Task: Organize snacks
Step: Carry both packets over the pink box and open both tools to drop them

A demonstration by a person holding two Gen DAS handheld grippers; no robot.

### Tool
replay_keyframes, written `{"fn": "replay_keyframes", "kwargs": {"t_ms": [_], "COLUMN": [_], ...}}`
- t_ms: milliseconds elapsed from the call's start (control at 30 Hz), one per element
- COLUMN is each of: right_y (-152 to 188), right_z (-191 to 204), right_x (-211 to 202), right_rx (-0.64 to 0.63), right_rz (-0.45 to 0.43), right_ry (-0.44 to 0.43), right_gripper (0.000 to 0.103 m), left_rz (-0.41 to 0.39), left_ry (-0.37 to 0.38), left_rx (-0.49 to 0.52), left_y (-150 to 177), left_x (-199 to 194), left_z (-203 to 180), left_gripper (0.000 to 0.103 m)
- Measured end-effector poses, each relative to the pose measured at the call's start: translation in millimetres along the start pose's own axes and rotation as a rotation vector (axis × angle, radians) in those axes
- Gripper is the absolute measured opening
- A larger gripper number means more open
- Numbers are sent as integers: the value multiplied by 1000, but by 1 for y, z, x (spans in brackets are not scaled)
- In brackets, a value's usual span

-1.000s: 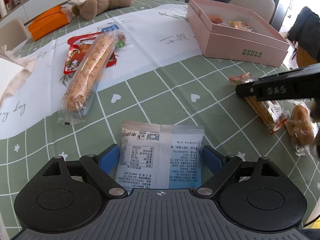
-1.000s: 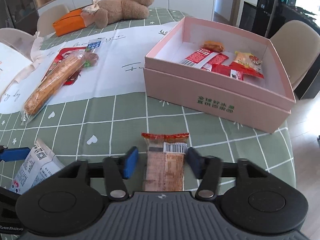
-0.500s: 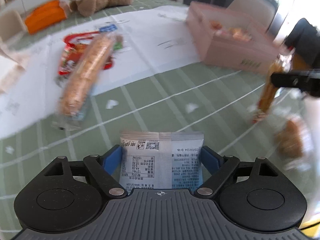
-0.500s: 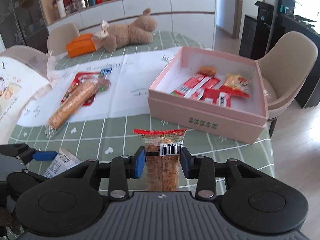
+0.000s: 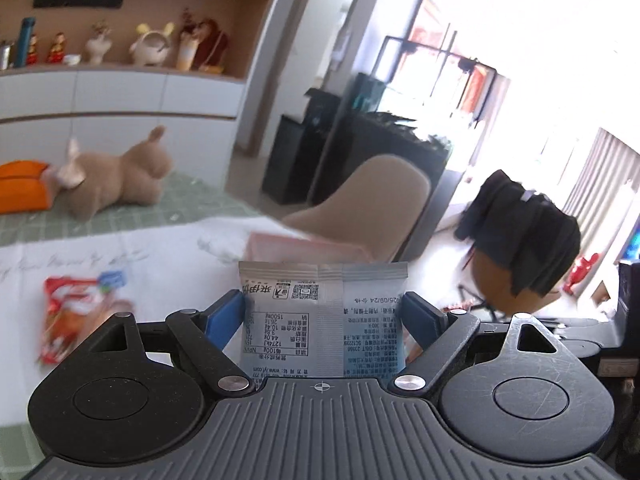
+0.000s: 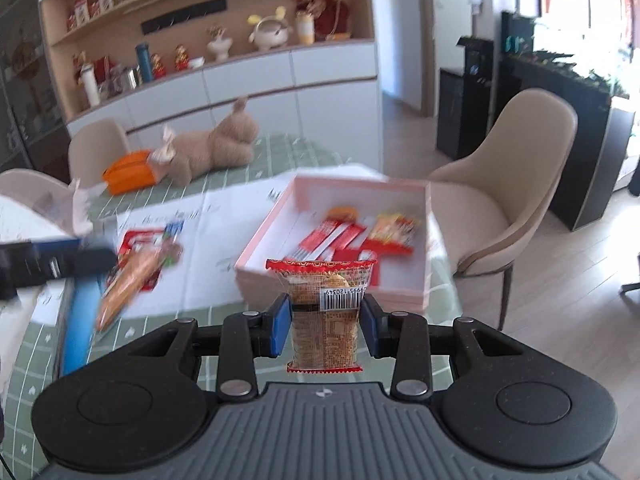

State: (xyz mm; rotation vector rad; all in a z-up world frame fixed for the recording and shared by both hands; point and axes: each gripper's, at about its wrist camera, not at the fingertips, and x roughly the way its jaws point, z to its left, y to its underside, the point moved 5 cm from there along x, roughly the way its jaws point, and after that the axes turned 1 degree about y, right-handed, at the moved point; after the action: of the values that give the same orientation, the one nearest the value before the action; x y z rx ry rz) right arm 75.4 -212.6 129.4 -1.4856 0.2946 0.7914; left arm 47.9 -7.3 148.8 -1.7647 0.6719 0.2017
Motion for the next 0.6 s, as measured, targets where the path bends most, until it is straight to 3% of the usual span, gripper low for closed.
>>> {"fn": "replay_keyframes", "kwargs": {"t_ms": [100, 267, 367, 600], "right_y": [-4, -5, 10, 63], "right_z": [-7, -14, -10, -10], "right_x": [-7, 2, 19, 55], "right_rx": [27, 45, 42, 75], "right_rz": [-13, 15, 72, 197], "right_ry": [0, 28, 45, 65], "right_gripper": [36, 36, 36, 36], "left_rz": [54, 11, 118, 340], "left_ry": [20, 42, 13, -8], "left_rx": [4, 18, 10, -42], "left_y": [2, -18, 0, 82], "left_x": [24, 53, 83, 117], "left_z": [-4, -8, 1, 35], "left_gripper": [90, 90, 90, 90]}}
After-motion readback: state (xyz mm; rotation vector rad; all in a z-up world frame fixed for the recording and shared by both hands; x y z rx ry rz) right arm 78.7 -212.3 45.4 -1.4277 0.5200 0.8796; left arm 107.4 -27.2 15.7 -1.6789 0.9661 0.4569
